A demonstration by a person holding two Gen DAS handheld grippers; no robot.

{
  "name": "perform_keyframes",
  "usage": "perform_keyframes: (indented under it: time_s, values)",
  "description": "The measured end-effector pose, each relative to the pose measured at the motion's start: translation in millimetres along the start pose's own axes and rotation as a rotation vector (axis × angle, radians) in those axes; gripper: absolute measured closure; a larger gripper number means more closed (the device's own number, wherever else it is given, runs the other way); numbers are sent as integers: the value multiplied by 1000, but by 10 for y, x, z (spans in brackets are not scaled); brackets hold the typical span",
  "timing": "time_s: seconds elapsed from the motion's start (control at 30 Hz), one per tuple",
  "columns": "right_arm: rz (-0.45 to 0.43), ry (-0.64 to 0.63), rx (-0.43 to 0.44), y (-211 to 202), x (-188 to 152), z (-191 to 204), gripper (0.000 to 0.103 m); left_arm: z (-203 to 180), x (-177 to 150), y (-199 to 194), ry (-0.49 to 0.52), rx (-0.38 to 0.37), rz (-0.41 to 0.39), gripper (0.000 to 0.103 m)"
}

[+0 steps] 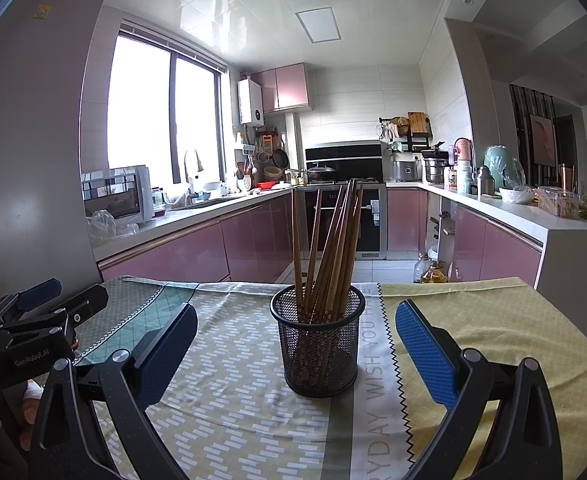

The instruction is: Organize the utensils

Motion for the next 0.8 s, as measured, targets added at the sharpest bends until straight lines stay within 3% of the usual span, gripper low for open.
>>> perform_keyframes:
  time_s: [0.53,0.8]
  values:
    - [15,3,3,52,-18,21,7,20,-104,36,-10,-15,6,5]
    - [62,12,-21,141,-14,-108,7,40,-147,189,-14,3,79,5]
Point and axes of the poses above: each gripper's, at about its wrist camera, not at the fingertips, and y roughly the way its jaws point, z to its left, x to its top, the point moved 1 cm from there along y, roughly the way its jaws point, and after that the axes turned 7 degrees about z, right-handed, at the moved point
